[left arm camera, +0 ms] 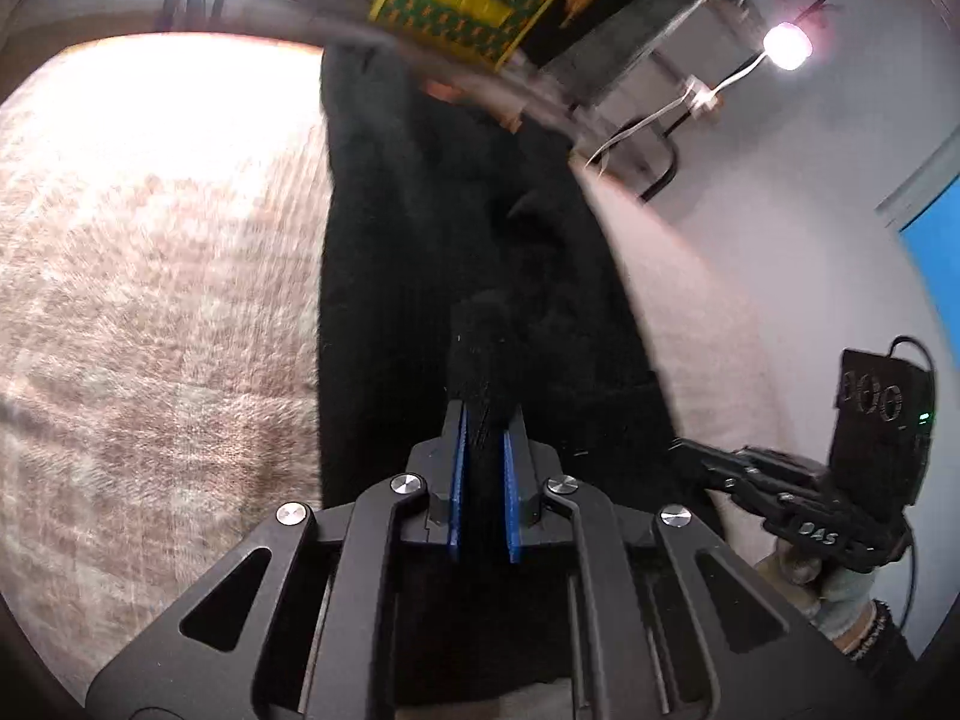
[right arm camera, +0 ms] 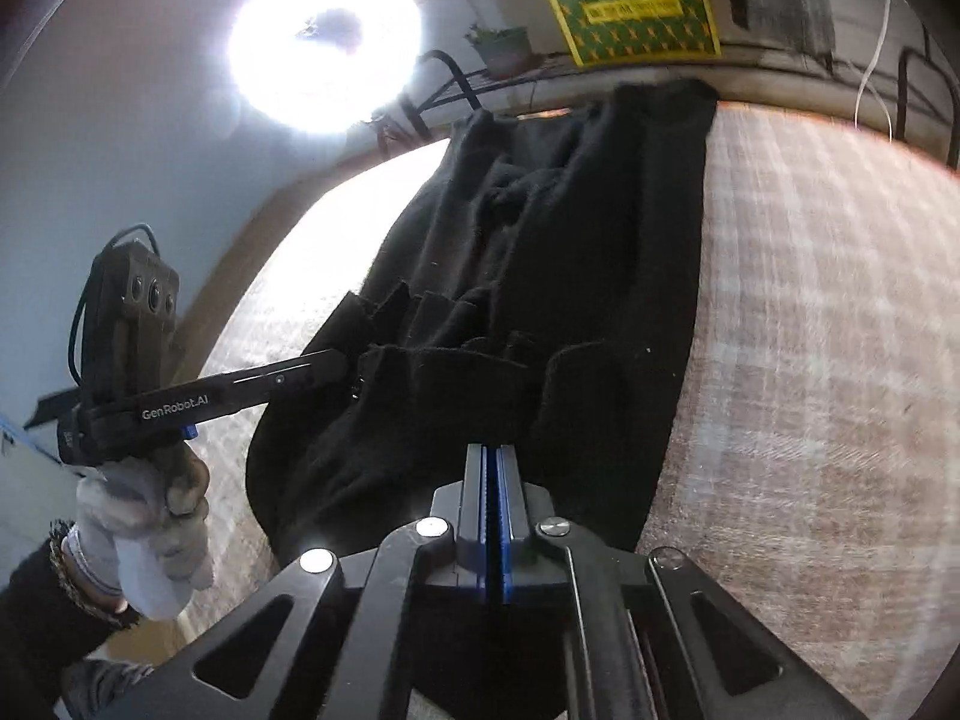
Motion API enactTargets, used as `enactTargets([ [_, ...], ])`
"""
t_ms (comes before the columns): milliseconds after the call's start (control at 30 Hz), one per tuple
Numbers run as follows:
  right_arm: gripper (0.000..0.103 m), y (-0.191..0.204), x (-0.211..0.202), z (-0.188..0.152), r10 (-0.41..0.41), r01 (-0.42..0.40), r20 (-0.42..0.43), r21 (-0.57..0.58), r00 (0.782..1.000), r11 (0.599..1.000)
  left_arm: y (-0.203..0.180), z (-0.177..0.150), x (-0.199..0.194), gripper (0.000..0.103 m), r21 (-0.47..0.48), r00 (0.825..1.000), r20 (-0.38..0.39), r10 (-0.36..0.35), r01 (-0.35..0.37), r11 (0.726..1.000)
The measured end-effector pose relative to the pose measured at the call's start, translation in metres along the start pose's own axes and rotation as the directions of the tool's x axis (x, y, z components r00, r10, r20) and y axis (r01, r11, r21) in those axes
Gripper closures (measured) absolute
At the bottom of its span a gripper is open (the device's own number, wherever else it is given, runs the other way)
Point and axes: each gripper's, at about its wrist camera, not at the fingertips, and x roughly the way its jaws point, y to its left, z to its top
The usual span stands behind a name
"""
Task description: Fold large clothes
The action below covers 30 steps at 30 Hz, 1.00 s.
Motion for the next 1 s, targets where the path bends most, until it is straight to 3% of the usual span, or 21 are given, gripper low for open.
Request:
enactTargets([
  [100,0.103,0.010,-0.021,0.004,-0.026,0.029,0.066,-0.044,0.997,0.999,-0.004,0.000,-0.024,0.095,0.010,0.996,0.087,0.002,-0.003,1.000],
  [200,0.103,0.004,-0.028,0.014,-0.065,0.071,0.122,-0.049,0.990,0.996,0.005,0.004,-0.007,0.095,0.026,0.993,0.066,0.095,-0.097,0.995],
  [267,0.103,-0.008,-0.014,0.017,-0.084,0.085,0.089,-0.008,0.993,0.996,0.014,0.005,0.014,0.094,0.020,0.989,0.032,0.143,-0.144,0.989],
  [400,0.103,-0.007,0.010,0.013,-0.162,0.164,0.029,-0.074,0.986,0.984,0.015,0.002,0.016,0.088,0.031,0.984,0.030,0.175,-0.176,0.984],
  [467,0.092,-0.013,0.002,0.011,-0.154,0.156,0.037,-0.045,0.987,0.987,0.017,0.005,0.007,0.075,0.020,0.982,0.038,0.186,-0.187,0.982],
  [500,0.076,-0.018,-0.004,0.011,-0.140,0.141,0.053,-0.013,0.989,0.990,0.019,0.008,0.000,0.074,0.013,0.983,0.047,0.177,-0.178,0.984],
  [533,0.070,-0.023,-0.011,0.010,-0.127,0.127,0.073,0.009,0.989,0.992,0.021,0.014,-0.008,0.074,0.012,0.984,0.061,0.169,-0.170,0.985],
  [767,0.068,-0.057,-0.039,0.023,-0.067,0.050,0.177,0.101,0.982,0.994,0.033,0.058,-0.041,0.071,0.029,0.978,0.134,0.162,-0.167,0.985],
  [1000,0.075,-0.073,-0.027,0.068,-0.092,0.083,0.209,0.050,0.974,0.995,0.039,0.119,-0.003,0.071,0.116,0.975,0.149,0.163,-0.181,0.977],
])
